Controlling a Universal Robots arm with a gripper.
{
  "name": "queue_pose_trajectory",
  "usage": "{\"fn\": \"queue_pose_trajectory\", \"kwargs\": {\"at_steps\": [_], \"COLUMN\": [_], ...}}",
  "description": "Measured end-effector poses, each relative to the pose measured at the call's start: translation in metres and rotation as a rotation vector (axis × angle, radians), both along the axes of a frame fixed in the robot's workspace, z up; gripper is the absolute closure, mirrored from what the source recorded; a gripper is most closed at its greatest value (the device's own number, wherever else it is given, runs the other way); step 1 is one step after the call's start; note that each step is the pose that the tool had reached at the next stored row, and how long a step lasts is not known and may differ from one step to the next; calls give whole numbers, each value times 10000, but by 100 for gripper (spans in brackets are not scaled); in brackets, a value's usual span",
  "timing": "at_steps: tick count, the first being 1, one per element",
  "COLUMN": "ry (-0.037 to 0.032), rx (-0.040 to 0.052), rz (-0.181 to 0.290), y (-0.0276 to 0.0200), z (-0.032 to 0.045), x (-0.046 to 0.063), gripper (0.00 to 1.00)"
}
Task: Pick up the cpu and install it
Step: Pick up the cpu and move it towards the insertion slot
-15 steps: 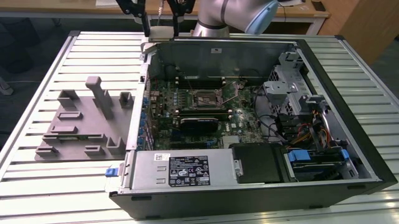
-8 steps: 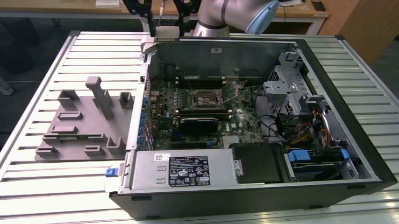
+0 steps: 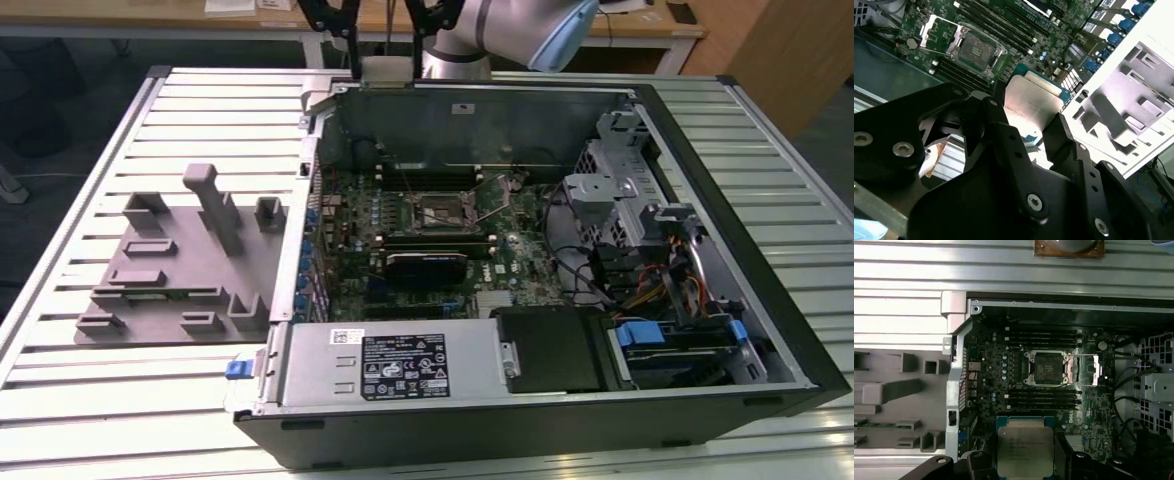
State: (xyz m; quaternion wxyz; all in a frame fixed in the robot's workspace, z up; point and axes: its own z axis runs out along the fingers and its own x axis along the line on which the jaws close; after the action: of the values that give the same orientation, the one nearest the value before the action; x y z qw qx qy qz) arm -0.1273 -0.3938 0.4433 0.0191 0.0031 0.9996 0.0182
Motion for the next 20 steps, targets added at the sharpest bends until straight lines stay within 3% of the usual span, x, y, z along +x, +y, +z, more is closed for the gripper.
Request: {"fn": "queue_pose_trajectory", "kwargs": {"at_steps": [20], "ry": [14], "rx": [0], "rz": [-1], "y": [9], "z": [-124], "x": [265], "gripper": [46]}}
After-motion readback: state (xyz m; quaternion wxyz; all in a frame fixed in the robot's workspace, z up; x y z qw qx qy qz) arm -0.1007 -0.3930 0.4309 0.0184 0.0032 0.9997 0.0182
